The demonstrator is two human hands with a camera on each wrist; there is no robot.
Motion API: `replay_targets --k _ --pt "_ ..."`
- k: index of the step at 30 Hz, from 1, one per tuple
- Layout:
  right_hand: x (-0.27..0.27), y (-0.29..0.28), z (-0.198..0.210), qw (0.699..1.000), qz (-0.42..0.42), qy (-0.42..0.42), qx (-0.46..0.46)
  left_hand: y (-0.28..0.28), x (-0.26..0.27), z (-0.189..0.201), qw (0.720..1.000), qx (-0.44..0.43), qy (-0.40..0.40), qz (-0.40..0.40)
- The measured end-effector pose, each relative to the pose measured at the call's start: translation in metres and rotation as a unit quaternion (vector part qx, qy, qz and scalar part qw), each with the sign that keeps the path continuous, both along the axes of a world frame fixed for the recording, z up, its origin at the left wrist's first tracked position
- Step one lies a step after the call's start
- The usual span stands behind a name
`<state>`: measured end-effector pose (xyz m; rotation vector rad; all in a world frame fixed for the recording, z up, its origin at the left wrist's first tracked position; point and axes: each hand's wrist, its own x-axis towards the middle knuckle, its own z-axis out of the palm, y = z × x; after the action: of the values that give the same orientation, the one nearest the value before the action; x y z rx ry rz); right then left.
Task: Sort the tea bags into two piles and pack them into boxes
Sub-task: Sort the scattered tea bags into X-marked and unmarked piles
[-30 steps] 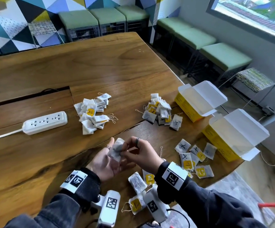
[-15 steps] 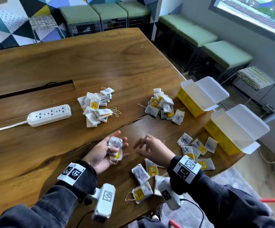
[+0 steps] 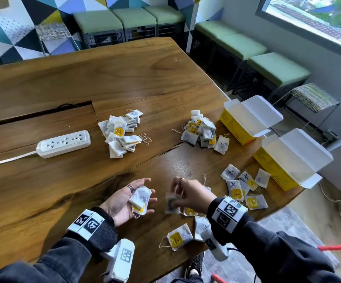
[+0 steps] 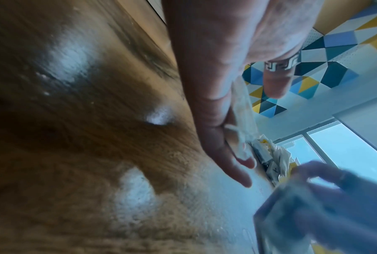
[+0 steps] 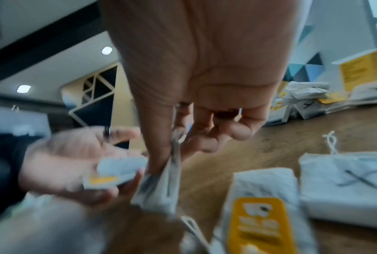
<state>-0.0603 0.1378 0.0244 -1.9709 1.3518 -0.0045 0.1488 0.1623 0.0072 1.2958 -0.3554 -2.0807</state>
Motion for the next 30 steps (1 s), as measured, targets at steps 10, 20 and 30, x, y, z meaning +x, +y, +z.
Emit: replay_targets --k 10,20,30 --pt "0.024 0.001 0.002 0.972 -0.101 -0.198 0.072 -0.001 -0.013 0.005 0.992 -0.041 0.112 -0.051" --pt "-0.006 0.025 -0.004 0.966 0.211 0.146 0.019 -0.007 -0.001 -0.002 0.995 -0.077 -0.012 -0.063" --pt "-0.008 0.027 -0.008 0.980 0.133 0.017 -0.144 0.005 -0.003 -0.002 0.975 -0.084 -0.120 -0.167"
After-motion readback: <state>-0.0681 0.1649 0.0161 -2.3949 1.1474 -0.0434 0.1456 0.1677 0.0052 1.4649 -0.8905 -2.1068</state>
